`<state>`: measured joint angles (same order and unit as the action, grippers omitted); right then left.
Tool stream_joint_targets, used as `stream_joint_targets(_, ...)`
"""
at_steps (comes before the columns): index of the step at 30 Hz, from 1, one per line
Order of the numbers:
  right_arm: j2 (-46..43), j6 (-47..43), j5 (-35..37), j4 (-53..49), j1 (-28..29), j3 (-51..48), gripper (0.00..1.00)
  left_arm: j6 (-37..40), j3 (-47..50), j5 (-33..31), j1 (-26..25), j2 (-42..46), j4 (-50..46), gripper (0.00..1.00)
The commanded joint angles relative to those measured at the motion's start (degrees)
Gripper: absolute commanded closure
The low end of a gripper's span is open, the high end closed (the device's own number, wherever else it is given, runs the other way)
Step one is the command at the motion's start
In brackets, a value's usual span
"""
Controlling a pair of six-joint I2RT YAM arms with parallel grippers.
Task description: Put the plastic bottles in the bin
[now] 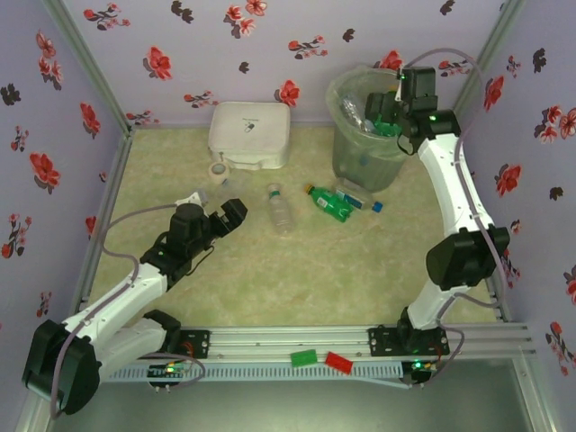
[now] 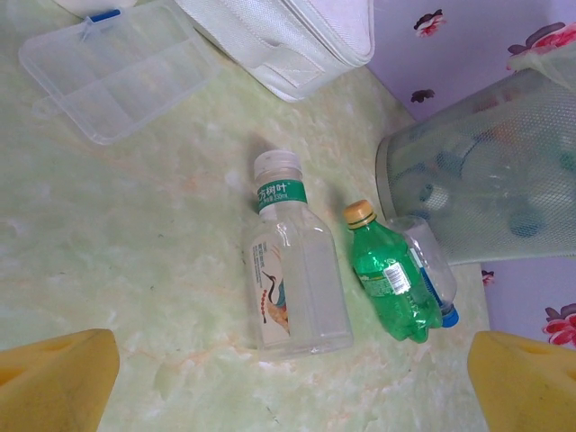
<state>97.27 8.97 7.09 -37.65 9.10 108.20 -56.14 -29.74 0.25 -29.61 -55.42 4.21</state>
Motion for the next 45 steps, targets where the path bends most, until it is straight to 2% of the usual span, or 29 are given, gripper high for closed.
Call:
stream_joint_targets(1, -6.5, -0.4, -2.1, 0.6, -0.1, -1.9, 0.01, 1.1, -0.6, -0.3, 0.4, 0.6, -0.3, 0.00)
stream_joint_targets(7, -17.8, 1.8, -7.4, 5.4, 2.6, -16.3, 0.00, 1.5, -1.8, -0.4, 0.4, -1.3, 0.5, 0.00)
stream_joint_targets(14, -25.9, 3.6, -12.4, 8.7, 12.3, -34.3, 0.00, 1.2, -2.8, -0.3, 0.5, -4.3, 1.9, 0.00)
stream_joint_targets(19, -25.1, 5.9, -12.6, 11.9, 18.1, -46.3, 0.00, 0.3, -3.0, 0.3, 0.5, -6.1, 2.9, 0.00)
stream_joint_targets(24, -20.6, 7.2, -9.9, 17.2, 21.3, -53.3, 0.00, -1.3, -2.4, 1.3, 0.5, -7.4, 4.0, 0.00)
stream_joint_targets(28, -15.5, 2.5, -6.0, 18.8, 22.3, -52.2, 0.00, -1.7, -2.5, 2.4, 0.5, -8.1, 4.1, 0.00)
stream_joint_targets(35, -0.5, -9.4, -0.4, 11.1, 22.3, -38.8, 0.01, -1.1, -3.4, 3.4, 0.5, -8.1, 2.5, 0.00)
stream_joint_targets(45, 11.1, -15.9, 4.3, 6.0, 23.5, -30.6, 0.00, -2.0, -1.8, 3.4, 0.5, -7.4, 2.0, 0.00)
